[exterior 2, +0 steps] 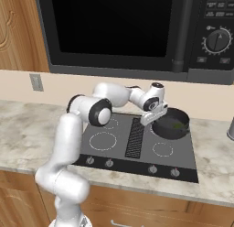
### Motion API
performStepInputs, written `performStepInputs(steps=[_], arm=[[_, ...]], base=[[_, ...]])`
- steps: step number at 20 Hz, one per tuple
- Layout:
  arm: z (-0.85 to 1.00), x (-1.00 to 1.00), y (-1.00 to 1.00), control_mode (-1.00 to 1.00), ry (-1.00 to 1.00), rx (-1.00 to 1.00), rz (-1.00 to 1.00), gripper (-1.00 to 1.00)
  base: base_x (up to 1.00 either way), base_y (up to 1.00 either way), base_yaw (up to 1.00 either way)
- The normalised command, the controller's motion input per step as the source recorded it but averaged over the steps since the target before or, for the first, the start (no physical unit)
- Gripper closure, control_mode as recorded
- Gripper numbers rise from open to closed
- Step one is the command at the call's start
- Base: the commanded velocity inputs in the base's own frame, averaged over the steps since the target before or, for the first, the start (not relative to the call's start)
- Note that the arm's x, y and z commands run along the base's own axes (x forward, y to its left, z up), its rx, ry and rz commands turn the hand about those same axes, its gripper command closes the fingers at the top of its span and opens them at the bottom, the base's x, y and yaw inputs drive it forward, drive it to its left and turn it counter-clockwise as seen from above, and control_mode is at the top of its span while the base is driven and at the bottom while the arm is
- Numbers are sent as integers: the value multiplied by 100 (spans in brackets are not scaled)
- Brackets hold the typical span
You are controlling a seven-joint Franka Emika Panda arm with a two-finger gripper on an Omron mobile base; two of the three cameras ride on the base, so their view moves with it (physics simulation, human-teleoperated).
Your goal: Turn on the sink faucet. Then move the lime from the counter to the sink. Turn off the sink. Move the vegetable from the sink to the pot next to the stove. Finally move the pot to the rear right burner.
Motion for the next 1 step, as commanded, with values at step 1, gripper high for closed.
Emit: performStepInputs(steps=[1], arm=[[-17, 0, 0, -100, 3, 0, 6, -100]], base=[[0, 0, 0]])
